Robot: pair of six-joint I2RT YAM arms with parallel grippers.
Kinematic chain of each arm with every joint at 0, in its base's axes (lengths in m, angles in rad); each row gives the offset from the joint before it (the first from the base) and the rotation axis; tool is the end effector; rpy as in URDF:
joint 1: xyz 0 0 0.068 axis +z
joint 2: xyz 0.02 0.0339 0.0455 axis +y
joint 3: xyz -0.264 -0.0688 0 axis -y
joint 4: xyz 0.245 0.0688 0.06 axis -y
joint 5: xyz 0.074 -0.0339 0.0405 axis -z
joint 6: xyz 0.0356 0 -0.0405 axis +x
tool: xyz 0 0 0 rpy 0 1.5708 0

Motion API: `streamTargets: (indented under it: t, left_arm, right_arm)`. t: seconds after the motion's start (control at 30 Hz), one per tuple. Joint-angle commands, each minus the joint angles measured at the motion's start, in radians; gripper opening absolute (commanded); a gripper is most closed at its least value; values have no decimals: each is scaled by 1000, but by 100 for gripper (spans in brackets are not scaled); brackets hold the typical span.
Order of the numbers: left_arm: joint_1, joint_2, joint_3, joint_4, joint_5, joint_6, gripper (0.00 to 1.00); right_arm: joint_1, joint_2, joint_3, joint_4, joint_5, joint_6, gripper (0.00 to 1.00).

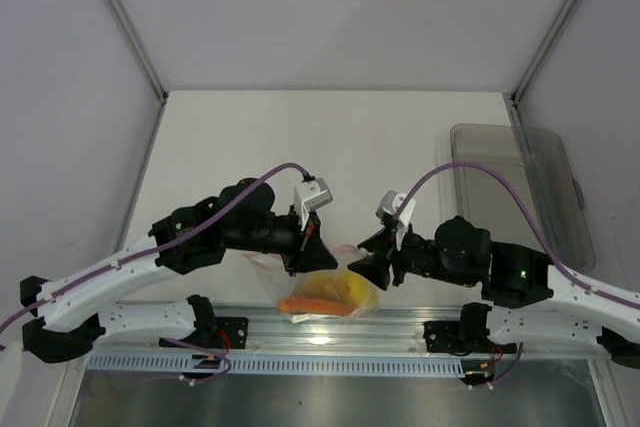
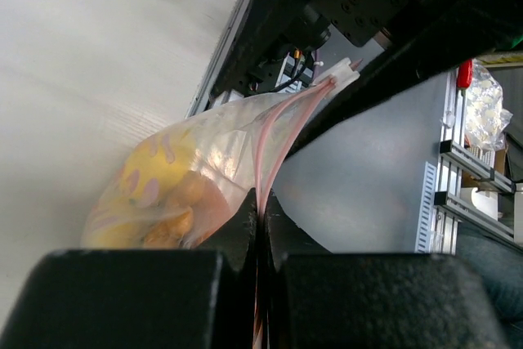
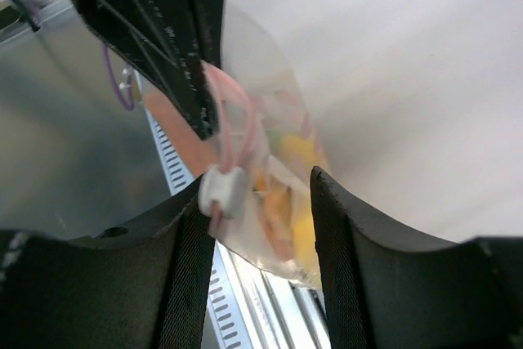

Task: Place the food in the zip-top bag and seal the zipper
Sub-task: Zip the zipper food storage bag at the center of the board.

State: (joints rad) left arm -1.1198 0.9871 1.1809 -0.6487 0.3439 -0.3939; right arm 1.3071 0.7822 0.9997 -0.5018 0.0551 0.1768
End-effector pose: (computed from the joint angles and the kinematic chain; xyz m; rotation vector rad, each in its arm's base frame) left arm 0.0763 -0.1852 0.3926 1.0230 2.0093 -1.2436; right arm 0.0447 0.1580 0.3803 -1.0215 1.6868 0.9586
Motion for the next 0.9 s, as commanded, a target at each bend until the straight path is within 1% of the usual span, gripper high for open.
streamTargets:
  t: [0.0,0.07,0.2,0.3,0.43,0.53,0.6,0.67,0.7,0.77,0.8,0.87]
  left_arm:
    - [-2,-34,23,38,20,-28,1]
    - [-2,-44,20,37,23,-31,1]
    - [-2,-48,17,40,32,-37,1]
    - [-2,-44,20,41,46,-40,1]
    - [0,-41,23,38,69,-49,1]
    - [0,-36,29,21,75,-51,1]
    - [0,-36,34,9,76,-52,1]
    - [0,-38,36,11,79,-56,1]
    - [0,-38,36,11,79,-59,0]
    - [2,-38,31,11,79,-62,0]
    - [2,-38,33,12,83,-62,0]
    - [2,-41,19,20,86,-65,1]
  right_arm:
    - [9,-57,-35,89,138,-34,51]
    - [9,-95,-52,103,152,-37,52]
    - [9,-133,-110,161,105,-46,51]
    - [9,-133,-142,207,31,-65,48]
    - [8,-118,-170,265,-29,-88,46]
    - [9,-120,-194,330,-43,-91,44]
    - [9,-127,-225,364,-70,-91,39]
    - [9,-138,-259,417,-75,-91,37]
    - [9,-146,-269,436,-80,-92,32]
    - [9,-161,-286,479,-86,-92,27]
    - [9,-164,-295,485,-92,-95,22]
    - [9,-166,-296,487,-103,-102,22]
